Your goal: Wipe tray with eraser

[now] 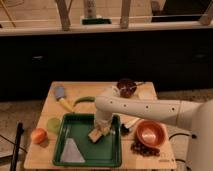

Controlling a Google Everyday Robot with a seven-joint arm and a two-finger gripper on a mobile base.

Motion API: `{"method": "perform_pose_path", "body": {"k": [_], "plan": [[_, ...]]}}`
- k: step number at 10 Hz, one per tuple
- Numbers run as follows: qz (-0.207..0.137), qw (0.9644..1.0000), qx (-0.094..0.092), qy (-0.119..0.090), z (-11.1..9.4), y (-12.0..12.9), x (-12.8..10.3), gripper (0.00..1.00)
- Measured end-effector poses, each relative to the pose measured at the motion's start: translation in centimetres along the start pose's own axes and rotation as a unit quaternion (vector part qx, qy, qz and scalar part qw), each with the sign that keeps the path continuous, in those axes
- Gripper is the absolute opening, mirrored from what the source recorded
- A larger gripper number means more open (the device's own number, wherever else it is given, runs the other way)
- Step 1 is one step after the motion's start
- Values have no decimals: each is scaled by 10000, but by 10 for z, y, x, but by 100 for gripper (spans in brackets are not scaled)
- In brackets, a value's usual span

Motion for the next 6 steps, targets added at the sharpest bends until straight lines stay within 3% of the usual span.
{"method": "perform_pose_path", "body": {"k": [4, 6], "plan": [[-618, 9979, -118, -163, 18, -41, -38, 0], [-919, 9951, -237, -288, 28, -38, -61, 0]]}}
